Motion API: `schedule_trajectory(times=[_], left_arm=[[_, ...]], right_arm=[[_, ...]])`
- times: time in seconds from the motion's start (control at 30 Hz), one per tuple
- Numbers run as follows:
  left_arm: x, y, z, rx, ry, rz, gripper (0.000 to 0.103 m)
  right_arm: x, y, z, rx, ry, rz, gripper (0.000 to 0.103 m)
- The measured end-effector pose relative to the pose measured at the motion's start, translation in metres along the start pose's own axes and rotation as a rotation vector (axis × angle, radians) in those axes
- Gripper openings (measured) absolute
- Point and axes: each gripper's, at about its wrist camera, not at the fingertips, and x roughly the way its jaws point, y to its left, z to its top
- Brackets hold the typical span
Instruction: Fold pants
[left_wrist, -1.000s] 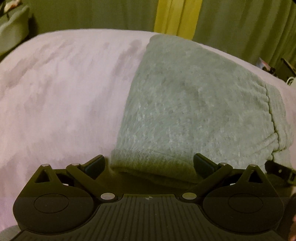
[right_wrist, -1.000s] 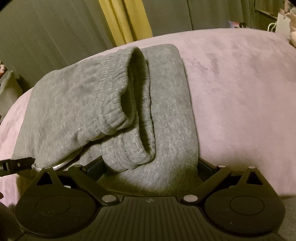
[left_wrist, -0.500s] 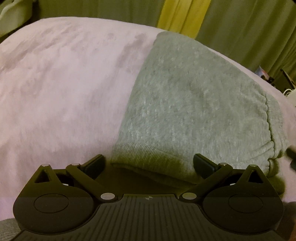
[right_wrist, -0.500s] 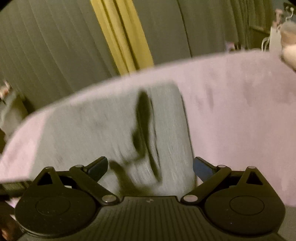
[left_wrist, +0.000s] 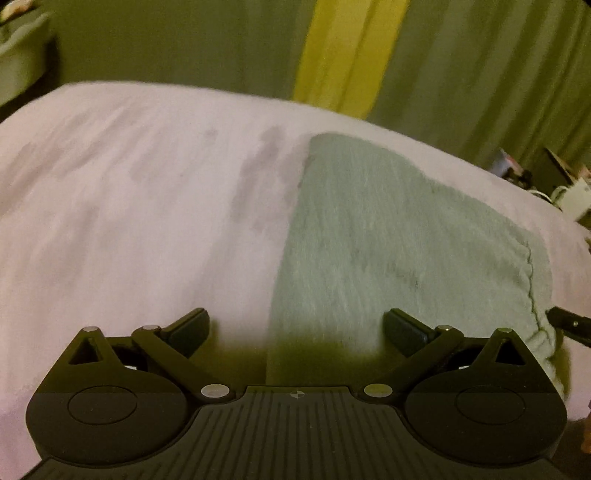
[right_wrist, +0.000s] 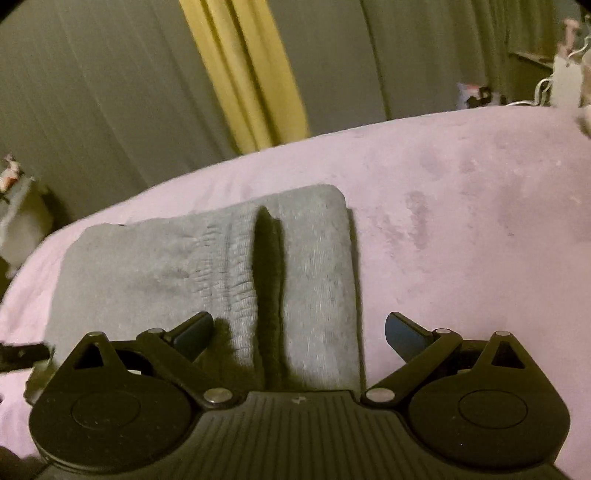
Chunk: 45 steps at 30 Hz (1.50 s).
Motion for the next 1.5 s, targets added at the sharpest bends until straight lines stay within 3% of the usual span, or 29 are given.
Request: schedule_trajectory(times=[0.1, 0.2, 0.27, 0.33, 0.53, 0.6, 0.7, 0.77, 0.97, 1.03, 1.13, 1.2, 1.27, 1.33, 1.5], left_arm=[[0.021, -0.001, 0.020, 0.027, 0.053, -0.091, 0.103], [0.045, -0.002, 0.032, 0.054, 0.137, -0.206, 0.103], [0.058, -0.001, 0.036, 0.055, 0.175, -0.266, 0.103], [0.069, 0.002, 0.039, 0.056, 0.205, -0.338, 0.103], [0.088, 0.012, 0.044, 0.061, 0.237, -0.462, 0.103], [0.090, 0.012, 0.048, 0.056, 0.252, -0.468, 0.103], [0.086, 0.004, 0.047, 0.076, 0.241, -0.540, 0.103], [0.095, 0.003, 0.046, 0.090, 0.257, -0.522, 0.103], [0.113, 0.029, 0.057, -0.017, 0.341, -0.648, 0.103], [0.113, 0.024, 0.057, -0.019, 0.344, -0.636, 0.103], [0.109, 0.005, 0.057, 0.013, 0.332, -0.543, 0.103], [0.105, -0.006, 0.055, 0.022, 0.315, -0.480, 0.103], [0.097, -0.015, 0.053, 0.048, 0.288, -0.418, 0.100], [0.091, -0.020, 0.050, 0.093, 0.259, -0.369, 0.087], [0.070, -0.034, 0.049, 0.167, 0.205, -0.308, 0.056]], right_arm=[[0.023, -0.022, 0.005, 0.108, 0.119, 0.148, 0.099], [0.043, -0.050, 0.007, 0.248, 0.182, 0.290, 0.099], [0.048, -0.060, 0.010, 0.274, 0.175, 0.350, 0.099], [0.054, -0.064, 0.012, 0.289, 0.182, 0.388, 0.099], [0.061, -0.065, 0.011, 0.218, 0.193, 0.490, 0.099], [0.062, -0.060, 0.014, 0.221, 0.203, 0.516, 0.099], [0.069, -0.055, 0.019, 0.222, 0.214, 0.567, 0.099], [0.076, -0.051, 0.019, 0.251, 0.228, 0.618, 0.099], [0.088, -0.031, 0.026, 0.224, 0.265, 0.621, 0.099], [0.093, -0.024, 0.027, 0.212, 0.264, 0.609, 0.099], [0.099, -0.010, 0.031, 0.185, 0.257, 0.568, 0.099], [0.096, 0.005, 0.033, 0.141, 0.262, 0.505, 0.096], [0.086, 0.032, 0.035, 0.000, 0.254, 0.387, 0.086], [0.079, 0.047, 0.033, -0.064, 0.229, 0.338, 0.081], [0.064, 0.061, 0.039, -0.017, 0.194, 0.324, 0.067]])
